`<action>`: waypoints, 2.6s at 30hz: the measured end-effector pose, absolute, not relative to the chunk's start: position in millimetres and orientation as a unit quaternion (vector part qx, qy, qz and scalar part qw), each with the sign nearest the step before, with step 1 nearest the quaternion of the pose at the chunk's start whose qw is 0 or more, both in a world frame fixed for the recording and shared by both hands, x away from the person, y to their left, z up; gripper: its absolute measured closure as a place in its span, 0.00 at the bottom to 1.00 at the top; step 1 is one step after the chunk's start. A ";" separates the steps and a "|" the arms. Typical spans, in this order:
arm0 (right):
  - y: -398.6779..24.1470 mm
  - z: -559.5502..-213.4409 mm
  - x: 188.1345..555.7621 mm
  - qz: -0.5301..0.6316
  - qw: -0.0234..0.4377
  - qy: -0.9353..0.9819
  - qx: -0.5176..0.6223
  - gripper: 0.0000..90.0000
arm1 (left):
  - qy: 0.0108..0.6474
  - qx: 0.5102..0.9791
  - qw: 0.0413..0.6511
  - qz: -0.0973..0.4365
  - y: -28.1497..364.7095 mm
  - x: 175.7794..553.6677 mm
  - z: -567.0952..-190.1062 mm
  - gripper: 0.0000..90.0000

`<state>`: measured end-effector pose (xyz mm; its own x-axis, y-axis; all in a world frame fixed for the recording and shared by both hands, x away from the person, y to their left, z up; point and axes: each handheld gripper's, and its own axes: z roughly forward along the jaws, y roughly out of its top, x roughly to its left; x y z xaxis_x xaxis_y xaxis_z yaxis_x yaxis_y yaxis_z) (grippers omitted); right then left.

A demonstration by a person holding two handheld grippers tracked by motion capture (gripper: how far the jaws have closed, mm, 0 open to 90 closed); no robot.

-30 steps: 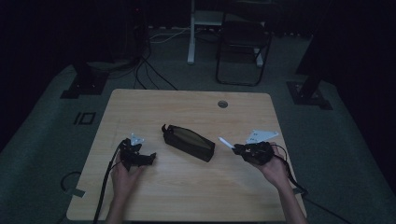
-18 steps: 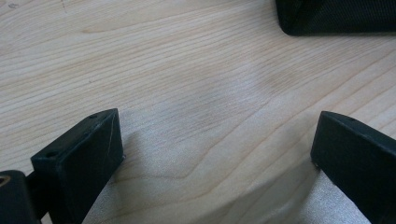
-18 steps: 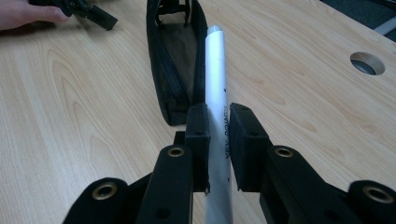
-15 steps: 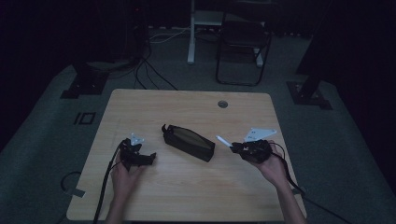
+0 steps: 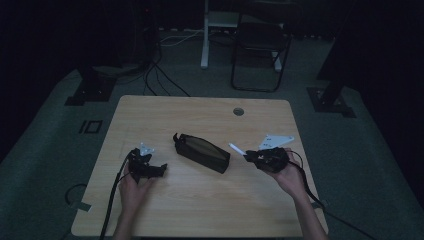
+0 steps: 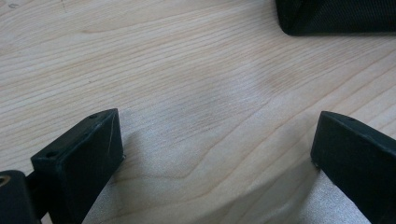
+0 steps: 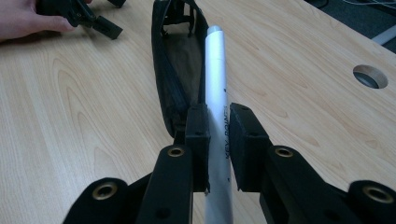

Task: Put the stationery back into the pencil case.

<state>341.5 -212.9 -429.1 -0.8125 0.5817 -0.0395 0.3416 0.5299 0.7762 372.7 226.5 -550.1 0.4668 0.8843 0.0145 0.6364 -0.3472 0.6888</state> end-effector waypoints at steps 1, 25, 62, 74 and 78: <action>-212.5 -428.6 341.8 0.405 0.148 0.862 0.268 0.88 | 0.477 0.797 0.314 0.197 226.5 372.7 -550.1 0.03; -200.9 -423.8 351.7 0.404 0.148 0.863 0.263 0.88 | 0.477 0.797 0.314 0.197 226.5 372.7 -550.1 0.03; -178.2 -418.7 364.3 0.402 0.146 0.866 0.261 0.88 | 0.477 0.797 0.313 0.197 226.6 372.7 -550.0 0.03; -174.2 -422.1 368.2 0.401 0.142 0.866 0.263 0.88 | 0.477 0.797 0.314 0.197 226.6 372.7 -550.0 0.03; -172.5 -421.9 368.5 0.398 0.142 0.868 0.261 0.88 | 0.477 0.797 0.313 0.197 226.6 372.7 -550.0 0.03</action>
<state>368.5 -172.5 -421.9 -0.8228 0.5670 -0.0388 0.3409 0.5471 0.7645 372.7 226.6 -550.0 0.4675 0.8838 0.0152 0.6368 -0.3486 0.6877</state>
